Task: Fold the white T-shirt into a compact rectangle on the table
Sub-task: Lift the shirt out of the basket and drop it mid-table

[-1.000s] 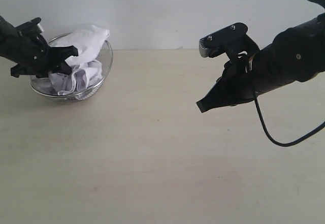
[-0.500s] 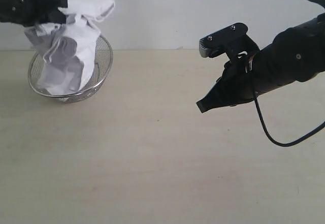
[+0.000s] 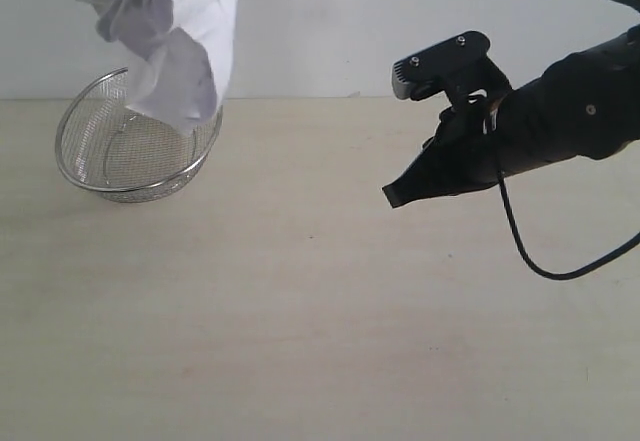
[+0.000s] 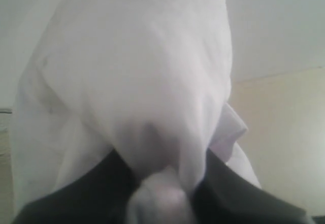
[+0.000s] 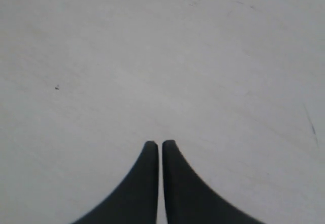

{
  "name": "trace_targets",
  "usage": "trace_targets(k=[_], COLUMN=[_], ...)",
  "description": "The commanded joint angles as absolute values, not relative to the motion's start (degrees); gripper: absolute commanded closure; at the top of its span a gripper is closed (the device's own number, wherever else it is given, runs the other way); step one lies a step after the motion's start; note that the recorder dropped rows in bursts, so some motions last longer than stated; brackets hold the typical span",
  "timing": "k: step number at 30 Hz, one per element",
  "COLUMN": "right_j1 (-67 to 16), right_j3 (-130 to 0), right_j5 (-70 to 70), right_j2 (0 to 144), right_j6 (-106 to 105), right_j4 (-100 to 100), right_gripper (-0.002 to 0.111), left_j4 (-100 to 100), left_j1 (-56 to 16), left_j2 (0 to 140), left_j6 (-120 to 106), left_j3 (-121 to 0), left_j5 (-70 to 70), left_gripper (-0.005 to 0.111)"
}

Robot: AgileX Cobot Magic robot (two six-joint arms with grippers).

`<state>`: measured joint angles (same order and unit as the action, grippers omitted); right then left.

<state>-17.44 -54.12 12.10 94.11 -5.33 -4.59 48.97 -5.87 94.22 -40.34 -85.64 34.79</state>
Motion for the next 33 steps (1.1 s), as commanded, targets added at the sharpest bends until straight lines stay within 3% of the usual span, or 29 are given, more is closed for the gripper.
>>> trace_targets(k=[1,9,15,19,26,29,33], right_j1=[-13.35,-1.45,-1.13,-1.13,-1.13,-1.13,-1.13], right_j3=[-54.45,-54.45,-54.45,-54.45,-54.45,-54.45,-54.45], right_j5=[14.15,18.85,19.75,20.04,20.79,20.9,21.36], right_j2=[92.0,85.96,85.74,85.74,85.74,85.74,85.74], right_j6=[-2.97,-0.5,-1.05,-2.39,-3.48,-3.76,-8.16], right_j4=[-4.96,-4.96,-4.96,-4.57,-4.47,-4.3,0.0], right_gripper=[0.109,0.109,0.109,0.109,0.109,0.109,0.109], left_j4=[50.45,47.38,47.43,48.22,50.4,50.4,50.41], left_j1=[-10.3,-18.53,-25.97,-28.71,-28.71,-28.55,-27.92], left_j2=[93.19,93.37,97.24,104.4,110.39,109.54,108.0], left_j6=[-40.9,-40.75,-41.18,-43.73,-47.0,-50.0,-48.9], left_j3=[-86.03,-82.33,-71.54,-70.8,-70.8,-71.89,-74.6], left_j5=[36.43,33.75,24.59,20.14,26.67,27.0,29.7], left_gripper=[0.102,0.102,0.102,0.102,0.102,0.089,0.05])
